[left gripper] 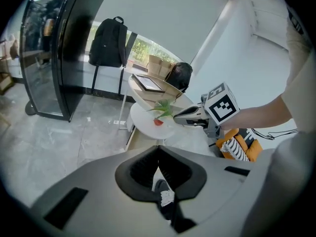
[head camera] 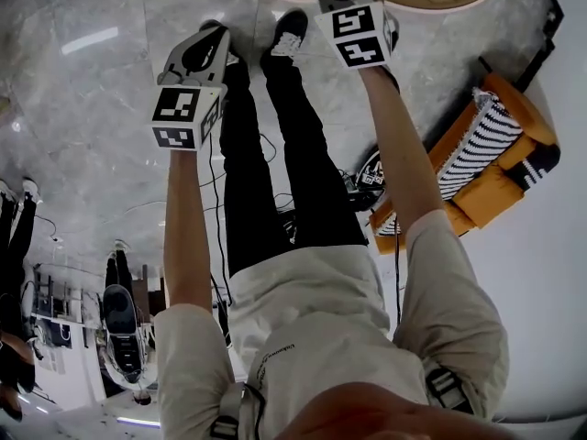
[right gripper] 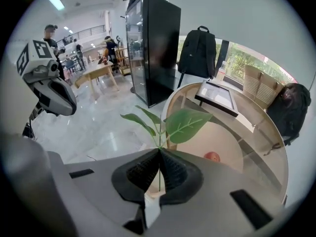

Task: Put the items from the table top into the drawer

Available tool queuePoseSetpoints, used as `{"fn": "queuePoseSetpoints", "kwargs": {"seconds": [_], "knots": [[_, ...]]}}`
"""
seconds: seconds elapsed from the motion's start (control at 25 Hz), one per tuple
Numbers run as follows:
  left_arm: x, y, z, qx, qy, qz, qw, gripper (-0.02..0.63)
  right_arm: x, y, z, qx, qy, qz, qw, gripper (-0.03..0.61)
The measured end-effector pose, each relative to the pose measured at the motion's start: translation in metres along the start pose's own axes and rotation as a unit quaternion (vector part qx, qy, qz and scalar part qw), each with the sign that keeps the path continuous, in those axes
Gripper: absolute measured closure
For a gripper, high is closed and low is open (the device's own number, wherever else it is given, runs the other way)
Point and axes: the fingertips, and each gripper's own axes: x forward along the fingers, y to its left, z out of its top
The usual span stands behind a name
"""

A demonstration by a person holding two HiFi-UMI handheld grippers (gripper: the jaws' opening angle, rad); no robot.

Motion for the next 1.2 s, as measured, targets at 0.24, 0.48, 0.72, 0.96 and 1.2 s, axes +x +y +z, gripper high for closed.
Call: {"fn": "queuePoseSetpoints", "kwargs": {"seconds": [0.24, 0.48, 0.72, 0.96, 1.2], "knots": [[-0.014, 0.019, 0.002, -0.014, -0.021, 0.012, 0.9996, 0.592, 0.003, 0.051, 0.03, -0.04, -0.017, 0.043, 0.998, 0.542], [-0.03, 0.042, -0.01, -0.036, -0.027, 0.031, 0.9985, 0.592, 0.026, 0.106, 0.038, -0.074, -0.006, 0.096, 0.993, 0.542], [-0.022, 0.059, -0.038, -0.049, -0.019, 0.036, 0.998, 0.592, 0.06, 0.129, 0.009, -0.049, 0.018, 0.121, 0.991, 0.541], [0.015, 0.077, -0.067, -0.053, -0.013, 0.035, 0.9979, 0.592, 0.1, 0.124, -0.035, -0.007, 0.036, 0.115, 0.993, 0.543], [0.047, 0.074, -0.086, -0.038, -0.009, 0.034, 0.9987, 0.592, 0.149, 0.109, -0.091, 0.007, 0.047, 0.099, 0.994, 0.541]]}}
